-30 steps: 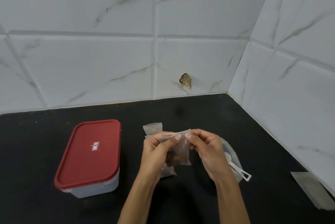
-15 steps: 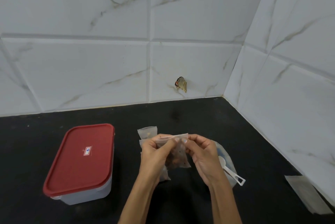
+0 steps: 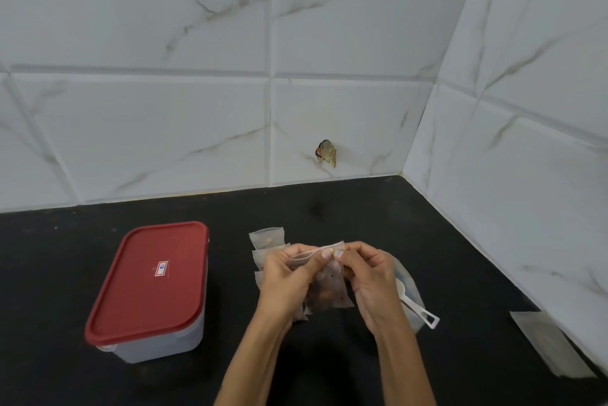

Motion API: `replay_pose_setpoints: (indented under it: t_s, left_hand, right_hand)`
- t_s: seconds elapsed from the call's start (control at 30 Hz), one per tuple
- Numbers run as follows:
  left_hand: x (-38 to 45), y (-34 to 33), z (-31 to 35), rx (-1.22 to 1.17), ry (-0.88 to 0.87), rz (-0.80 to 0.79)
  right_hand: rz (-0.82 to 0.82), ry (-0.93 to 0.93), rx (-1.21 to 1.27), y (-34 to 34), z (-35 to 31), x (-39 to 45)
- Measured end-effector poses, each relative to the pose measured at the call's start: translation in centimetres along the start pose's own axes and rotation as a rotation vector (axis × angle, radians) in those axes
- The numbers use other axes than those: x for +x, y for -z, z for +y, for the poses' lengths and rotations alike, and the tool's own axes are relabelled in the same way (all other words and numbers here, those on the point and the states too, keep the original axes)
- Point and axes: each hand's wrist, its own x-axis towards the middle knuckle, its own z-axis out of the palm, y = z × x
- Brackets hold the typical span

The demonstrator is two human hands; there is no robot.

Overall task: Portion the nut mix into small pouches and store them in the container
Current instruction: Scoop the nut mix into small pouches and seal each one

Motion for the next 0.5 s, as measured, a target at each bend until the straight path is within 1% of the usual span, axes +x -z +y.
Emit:
replay_pose_setpoints:
  t_s: [0.07, 0.17, 0.23, 0.3, 0.4, 0.47, 0.5]
  left_hand:
    - [-0.1, 0.1, 0.0, -0.008, -0.001, -0.003]
    - [-0.1, 0.4, 0.1, -0.029, -0.001, -0.021]
    - [-0.2, 0.8, 0.2, -0.028, 0.003, -0.031]
    - [-0.2, 1.1, 0.3, -0.027, 0.024, -0.054]
    - [0.2, 2.1, 0.4, 0.030, 0.048, -0.111]
    - [0.3, 2.7, 0.4, 0.073, 0.019, -0.157]
    - [0.3, 2.9, 0.4, 0.109, -0.023, -0.169]
  right_hand:
    - [0.002, -0.024, 0.062, -0.2, 0.0, -0.1]
    - [-0.045, -0.074, 0.177, -0.5, 0.0, -0.3]
    - [-0.076, -0.099, 0.195, -0.4, 0.1, -0.2]
    - [-0.099, -0.098, 0.133, -0.3, 0.3, -0.1]
    - [-0.109, -0.012, -0.037, 0.1, 0.7, -0.1]
    - [-0.079, 0.027, -0.076, 0.4, 0.9, -0.2]
    - [-0.060, 0.037, -0.088, 0.5, 0.9, -0.2]
